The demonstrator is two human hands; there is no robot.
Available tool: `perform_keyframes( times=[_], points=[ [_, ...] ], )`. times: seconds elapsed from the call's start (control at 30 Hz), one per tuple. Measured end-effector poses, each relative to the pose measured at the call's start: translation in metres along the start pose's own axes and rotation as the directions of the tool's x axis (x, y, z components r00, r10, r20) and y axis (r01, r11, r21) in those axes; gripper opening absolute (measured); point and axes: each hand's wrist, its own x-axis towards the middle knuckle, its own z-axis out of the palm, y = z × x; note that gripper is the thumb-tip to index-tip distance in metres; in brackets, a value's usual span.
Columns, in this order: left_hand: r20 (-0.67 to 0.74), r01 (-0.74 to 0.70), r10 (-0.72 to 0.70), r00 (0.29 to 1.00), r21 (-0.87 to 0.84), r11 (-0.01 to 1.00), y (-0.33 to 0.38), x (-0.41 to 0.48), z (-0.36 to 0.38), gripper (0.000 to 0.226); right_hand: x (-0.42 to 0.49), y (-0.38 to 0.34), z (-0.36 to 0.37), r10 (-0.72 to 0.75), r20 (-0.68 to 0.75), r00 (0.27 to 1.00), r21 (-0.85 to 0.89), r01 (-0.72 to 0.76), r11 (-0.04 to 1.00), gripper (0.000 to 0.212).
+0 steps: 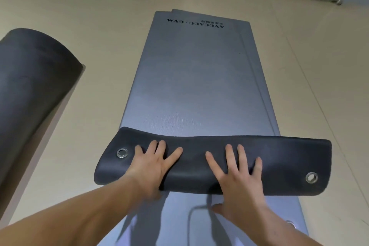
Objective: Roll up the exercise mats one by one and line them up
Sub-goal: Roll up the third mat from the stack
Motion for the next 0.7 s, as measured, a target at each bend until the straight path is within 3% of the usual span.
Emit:
perform_keyframes(
  times=[0.17,0.37,0.53,0.6,0.7],
  points=[
    [0.047,0.004,-0.005,0.999,0.025,1.0,-0.002,0.004,-0.011,0.12,0.026,0.016,0.003,-0.059,0.021,0.998,0.071,0.058,0.996,0.114],
    [0.113,-0.024,0.03,0.993,-0.05,0.998,0.001,-0.021,-0.057,0.082,0.01,0.034,-0.026,-0.112,0.018,0.994,0.159,0.108,0.981,0.089],
    [0.235,-0.096,0.143,0.962,-0.201,0.975,-0.016,-0.048,-0.099,0.056,-0.019,0.04,-0.07,-0.202,0.116,0.972,0.289,0.162,0.943,0.07],
    [0.335,-0.087,0.194,0.922,-0.308,0.947,-0.022,-0.047,-0.103,0.054,-0.013,0.044,-0.081,-0.282,0.257,0.924,0.394,0.166,0.904,0.069],
    [0.489,-0.043,0.285,0.824,-0.449,0.892,-0.03,-0.034,-0.094,0.054,0.015,0.041,-0.078,-0.388,0.507,0.769,0.531,0.076,0.844,0.07]
  ],
)
